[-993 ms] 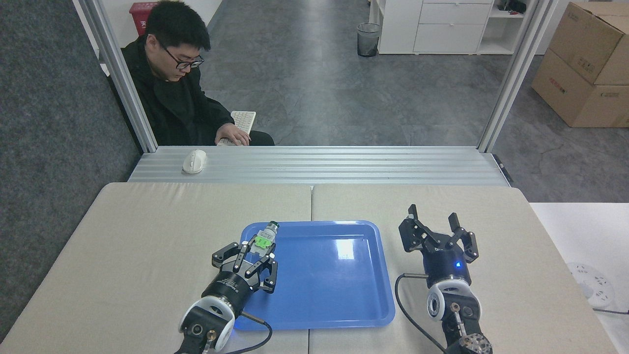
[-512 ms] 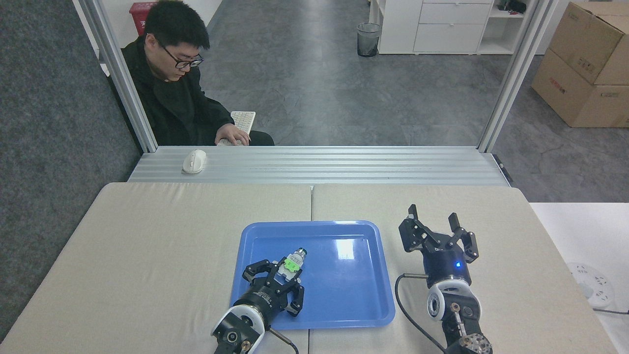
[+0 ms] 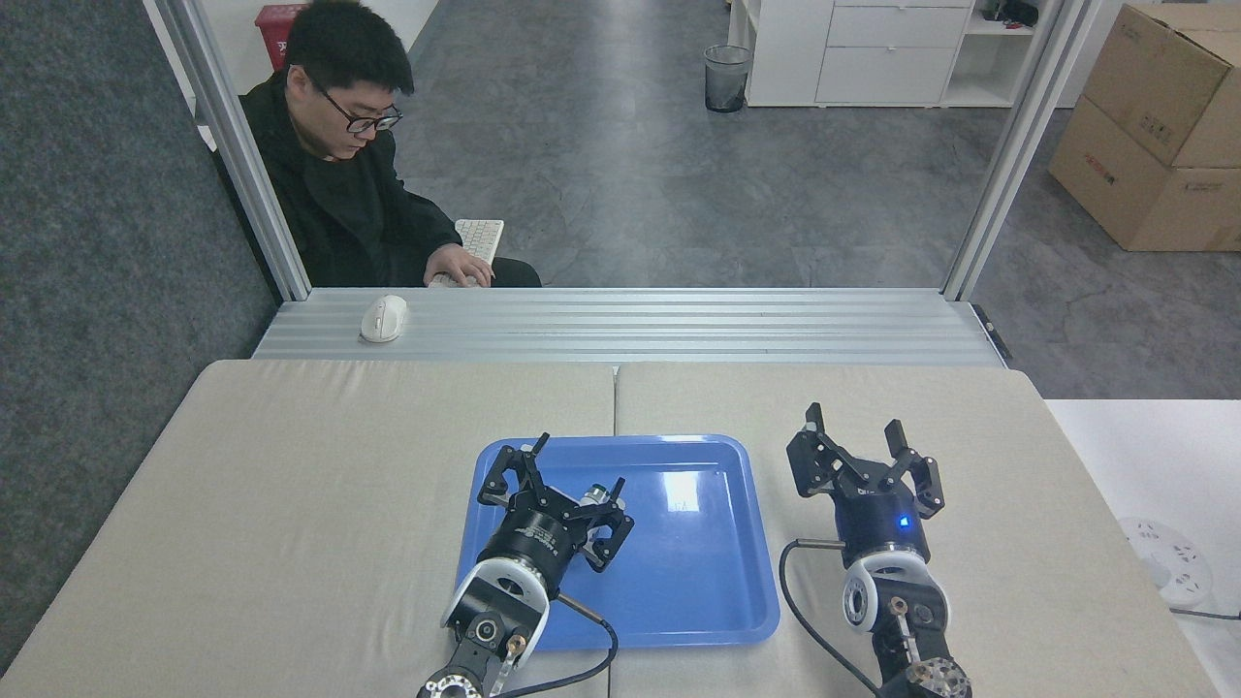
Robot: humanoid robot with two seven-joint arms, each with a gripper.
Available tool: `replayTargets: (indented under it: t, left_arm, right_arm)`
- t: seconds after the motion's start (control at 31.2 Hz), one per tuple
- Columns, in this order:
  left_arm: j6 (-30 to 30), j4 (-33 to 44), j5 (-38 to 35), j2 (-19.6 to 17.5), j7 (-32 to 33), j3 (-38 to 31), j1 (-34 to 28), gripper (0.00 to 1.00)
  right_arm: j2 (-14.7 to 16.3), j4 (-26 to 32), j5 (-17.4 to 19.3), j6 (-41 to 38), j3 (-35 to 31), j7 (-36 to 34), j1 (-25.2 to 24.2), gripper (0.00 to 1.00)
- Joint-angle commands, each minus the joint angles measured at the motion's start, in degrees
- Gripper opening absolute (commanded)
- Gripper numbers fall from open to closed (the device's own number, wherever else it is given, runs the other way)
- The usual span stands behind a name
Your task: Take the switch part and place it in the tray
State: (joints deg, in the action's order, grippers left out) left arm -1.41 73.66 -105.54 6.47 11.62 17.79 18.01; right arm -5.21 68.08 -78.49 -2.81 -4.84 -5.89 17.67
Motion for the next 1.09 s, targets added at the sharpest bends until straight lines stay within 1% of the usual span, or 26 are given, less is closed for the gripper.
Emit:
replayTargets:
  t: [0.0,0.13,0.19,0.29,0.35,0.51,0.64,0.83,1.06]
  left_arm:
    - [2.2,3.0,7.1,0.1,-1.0,-4.8,0.4,1.0]
    - [2.3,-0.1,12.7,-0.4,-1.2,-12.2,0.5,1.0]
    - [2.3,-1.5,13.7,-0.8,-2.0,-14.6,0.5,1.0]
    - [2.4,-3.6,13.8,-2.2,-5.4,-16.9,0.7,1.0]
    - [2.6,-4.4,13.9,-2.6,-7.0,-17.5,0.7,1.0]
    - [5.3,-4.4,14.6,-2.6,-8.6,-17.7,0.8,1.0]
    - [5.4,-4.3,14.9,-2.6,-10.5,-17.7,0.8,1.0]
    - [4.8,-4.4,15.1,-3.2,-10.6,-17.6,0.7,1.0]
    - [5.5,-4.1,15.0,-3.3,-10.6,-17.7,0.8,1.0]
  right_arm:
    - [-0.1,0.0,0.0,0.0,0.0,0.0,0.0,1.0]
    - [-0.1,0.0,0.0,0.0,0.0,0.0,0.0,1.0]
    - [-0.1,0.0,0.0,0.0,0.0,0.0,0.0,1.0]
    - [-0.1,0.0,0.0,0.0,0.0,0.0,0.0,1.0]
    - [-0.1,0.0,0.0,0.0,0.0,0.0,0.0,1.0]
    - [-0.1,-0.1,0.0,0.0,0.0,0.0,0.0,1.0]
    - [-0.1,0.0,0.0,0.0,0.0,0.0,0.0,1.0]
    - [-0.1,0.0,0.0,0.0,0.0,0.0,0.0,1.0]
    - [-0.1,-0.1,0.0,0.0,0.0,0.0,0.0,1.0]
